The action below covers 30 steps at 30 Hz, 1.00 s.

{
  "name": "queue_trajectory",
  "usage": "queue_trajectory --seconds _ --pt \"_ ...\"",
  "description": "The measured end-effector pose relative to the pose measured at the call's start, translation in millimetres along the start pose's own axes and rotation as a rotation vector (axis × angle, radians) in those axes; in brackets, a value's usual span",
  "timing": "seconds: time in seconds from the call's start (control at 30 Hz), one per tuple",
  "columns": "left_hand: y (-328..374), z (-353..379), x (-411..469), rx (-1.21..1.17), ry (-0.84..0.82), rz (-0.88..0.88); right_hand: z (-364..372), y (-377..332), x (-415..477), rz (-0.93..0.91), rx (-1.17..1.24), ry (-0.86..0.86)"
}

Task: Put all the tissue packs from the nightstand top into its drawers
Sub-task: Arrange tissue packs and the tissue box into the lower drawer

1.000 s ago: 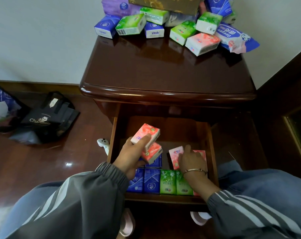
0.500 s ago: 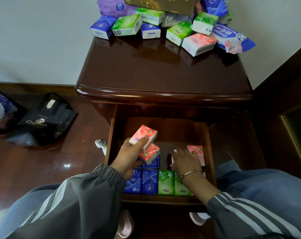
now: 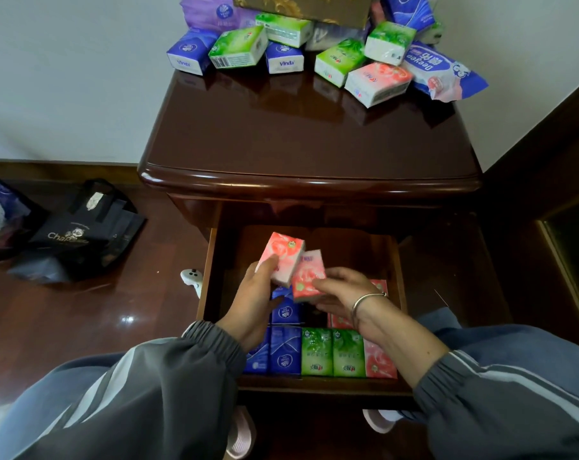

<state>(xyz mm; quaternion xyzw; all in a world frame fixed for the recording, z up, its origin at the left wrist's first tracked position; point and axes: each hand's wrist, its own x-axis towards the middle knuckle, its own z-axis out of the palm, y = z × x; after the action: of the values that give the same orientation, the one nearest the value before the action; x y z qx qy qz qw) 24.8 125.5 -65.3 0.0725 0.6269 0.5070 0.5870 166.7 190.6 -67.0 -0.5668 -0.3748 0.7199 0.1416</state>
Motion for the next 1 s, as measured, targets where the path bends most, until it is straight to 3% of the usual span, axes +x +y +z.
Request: queue_trajectory --seconds 0.2,0.3,0.37,0.53,0.57,0.67,0.73,0.87,1.0 --pt "-6.1 3.4 -6.0 0.196 -0.066 -0.102 3.1 2.3 7.0 0.003 0.139 0.036" --pt "0.1 -0.2 -7.1 0.350 -0.080 -0.076 -3.6 -2.6 8.4 0.074 -0.089 -0.047" --pt "-0.4 -0.1 -10.1 0.468 -0.117 -0.035 -5.9 -2.6 9.1 0.047 -0.276 -0.015" --pt "-5.5 -0.1 -7.4 0.629 -0.225 -0.013 -9.0 -4.9 16.9 -0.015 -0.303 0.109" --pt "-6.5 -3.1 -2.0 0.743 -0.204 0.045 -8.1 -4.7 19.8 -0.050 -0.326 0.163" --pt "-13.8 -17.1 15.5 1.378 -0.063 0.263 -5.7 -0.4 30.4 -0.175 -0.529 0.290" --pt "-22.6 -25.3 22.4 1.590 -0.093 0.261 -4.4 6.6 38.7 -0.229 -0.675 0.280" --pt "-40.2 -36.6 30.1 1.702 -0.183 0.246 -6.4 19.3 54.1 -0.294 -0.852 0.214" --pt "-41.7 -39.1 31.9 1.696 -0.187 0.231 -18.7 23.2 65.0 -0.296 -0.732 0.161"
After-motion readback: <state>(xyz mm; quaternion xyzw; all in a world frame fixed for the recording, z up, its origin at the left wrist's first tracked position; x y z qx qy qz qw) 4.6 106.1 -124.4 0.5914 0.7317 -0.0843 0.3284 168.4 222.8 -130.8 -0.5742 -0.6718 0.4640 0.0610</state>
